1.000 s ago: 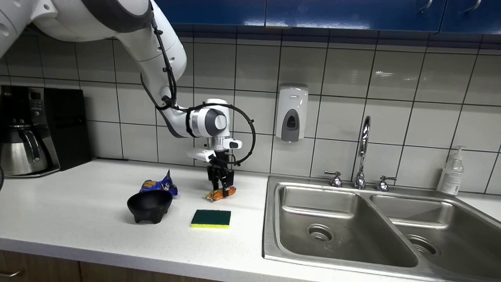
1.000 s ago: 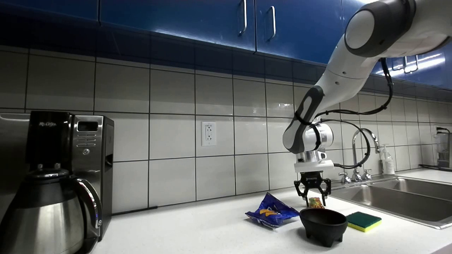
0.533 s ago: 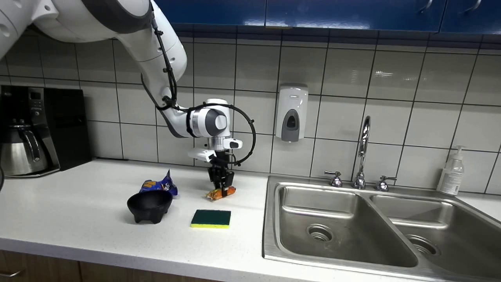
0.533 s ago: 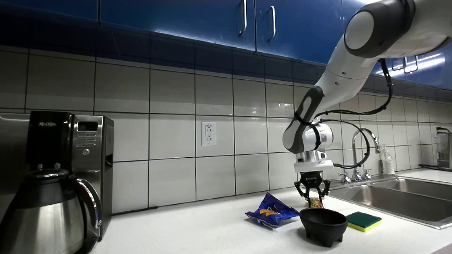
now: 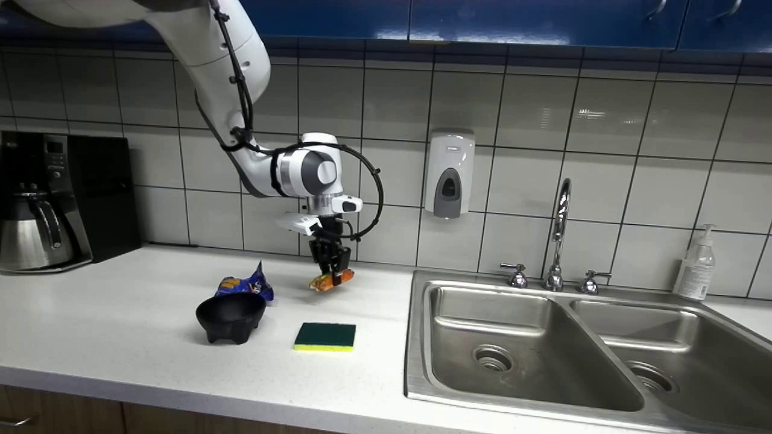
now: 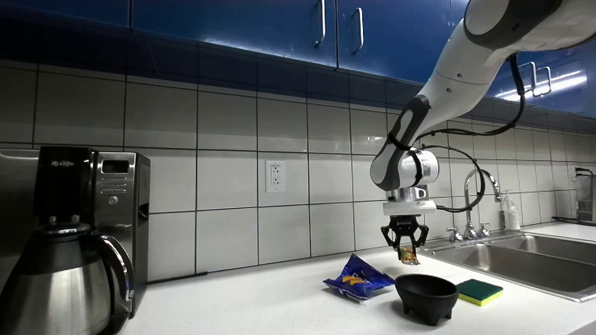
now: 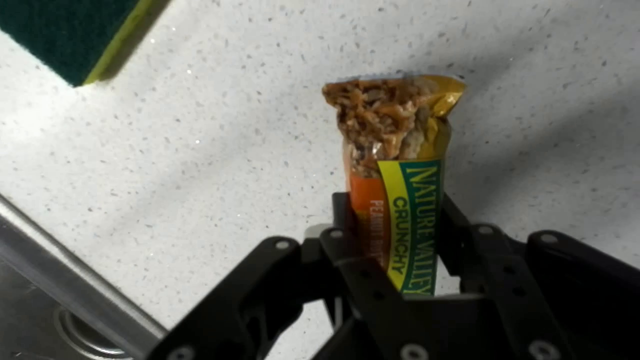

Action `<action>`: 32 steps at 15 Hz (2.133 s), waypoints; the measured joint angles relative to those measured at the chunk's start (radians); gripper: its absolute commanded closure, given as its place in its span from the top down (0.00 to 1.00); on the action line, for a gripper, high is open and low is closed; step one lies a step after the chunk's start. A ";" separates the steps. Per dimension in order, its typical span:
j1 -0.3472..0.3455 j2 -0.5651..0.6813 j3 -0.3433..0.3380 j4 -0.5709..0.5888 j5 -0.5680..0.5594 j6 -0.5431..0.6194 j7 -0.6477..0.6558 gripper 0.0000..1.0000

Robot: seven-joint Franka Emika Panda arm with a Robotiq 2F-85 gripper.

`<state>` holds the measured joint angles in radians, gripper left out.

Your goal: Put the candy bar inside the bowl

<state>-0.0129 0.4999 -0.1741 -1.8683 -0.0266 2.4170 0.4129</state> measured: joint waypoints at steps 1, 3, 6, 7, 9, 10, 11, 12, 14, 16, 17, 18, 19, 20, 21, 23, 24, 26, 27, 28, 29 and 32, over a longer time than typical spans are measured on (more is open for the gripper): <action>0.009 -0.029 0.000 -0.031 -0.003 0.011 -0.001 0.17; 0.028 -0.089 0.001 -0.095 -0.014 0.034 -0.001 0.17; 0.052 -0.181 0.002 -0.198 -0.049 0.073 -0.001 0.17; 0.059 -0.211 0.003 -0.233 -0.065 0.086 -0.001 0.17; 0.068 -0.267 0.005 -0.299 -0.099 0.106 -0.001 0.17; 0.071 -0.294 0.007 -0.332 -0.118 0.115 0.000 0.17; 0.073 -0.319 0.009 -0.363 -0.136 0.125 0.000 0.17; 0.074 -0.344 0.011 -0.394 -0.152 0.134 0.000 0.17; 0.075 -0.389 0.018 -0.451 -0.180 0.149 0.000 0.17; 0.075 -0.431 0.027 -0.504 -0.203 0.159 0.000 0.17; 0.074 -0.451 0.033 -0.530 -0.212 0.163 0.000 0.17; 0.074 -0.470 0.039 -0.555 -0.218 0.168 0.000 0.17; 0.074 -0.488 0.045 -0.577 -0.223 0.171 0.000 0.17; 0.074 -0.506 0.053 -0.600 -0.229 0.173 0.000 0.17; 0.073 -0.522 0.062 -0.620 -0.233 0.175 0.000 0.17; 0.072 -0.551 0.082 -0.656 -0.235 0.177 0.000 0.17; 0.072 -0.564 0.092 -0.673 -0.235 0.177 0.000 0.17; 0.071 -0.583 0.110 -0.700 -0.235 0.177 0.000 0.17; 0.071 -0.590 0.117 -0.710 -0.235 0.177 0.000 0.17; 0.069 -0.595 0.123 -0.719 -0.235 0.177 0.000 0.17; 0.068 -0.598 0.128 -0.726 -0.235 0.177 0.000 0.17; 0.060 -0.598 0.136 -0.739 -0.235 0.177 0.000 0.17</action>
<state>0.0474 -0.0984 -0.0385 -2.6072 -0.2615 2.5945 0.4126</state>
